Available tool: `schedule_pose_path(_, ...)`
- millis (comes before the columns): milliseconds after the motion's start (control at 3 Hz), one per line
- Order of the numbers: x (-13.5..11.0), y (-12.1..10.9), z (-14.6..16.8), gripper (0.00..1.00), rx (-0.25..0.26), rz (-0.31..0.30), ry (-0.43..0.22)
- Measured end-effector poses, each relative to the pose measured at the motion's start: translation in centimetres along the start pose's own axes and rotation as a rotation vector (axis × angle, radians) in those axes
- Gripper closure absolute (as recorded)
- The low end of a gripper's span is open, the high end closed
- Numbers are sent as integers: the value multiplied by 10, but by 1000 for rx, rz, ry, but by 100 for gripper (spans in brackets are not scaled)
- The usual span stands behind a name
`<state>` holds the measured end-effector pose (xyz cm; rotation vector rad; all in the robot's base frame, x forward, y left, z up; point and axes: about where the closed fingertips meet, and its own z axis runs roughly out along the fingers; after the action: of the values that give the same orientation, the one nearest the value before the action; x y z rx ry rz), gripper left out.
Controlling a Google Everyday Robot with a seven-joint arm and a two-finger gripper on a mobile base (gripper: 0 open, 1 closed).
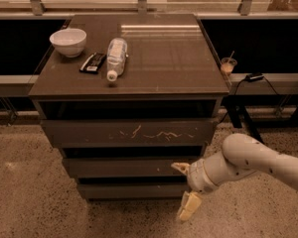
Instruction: Open middle drawer
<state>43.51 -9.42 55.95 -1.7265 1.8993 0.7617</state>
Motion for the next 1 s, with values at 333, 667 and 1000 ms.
schedule_pose_path(333, 31, -22, -8, 0, 5, -269, 128)
schedule_pose_path(667, 51, -26, -16, 0, 20, -457, 205)
schedule_pose_path(1000, 51, -26, -16, 0, 20, -459, 204)
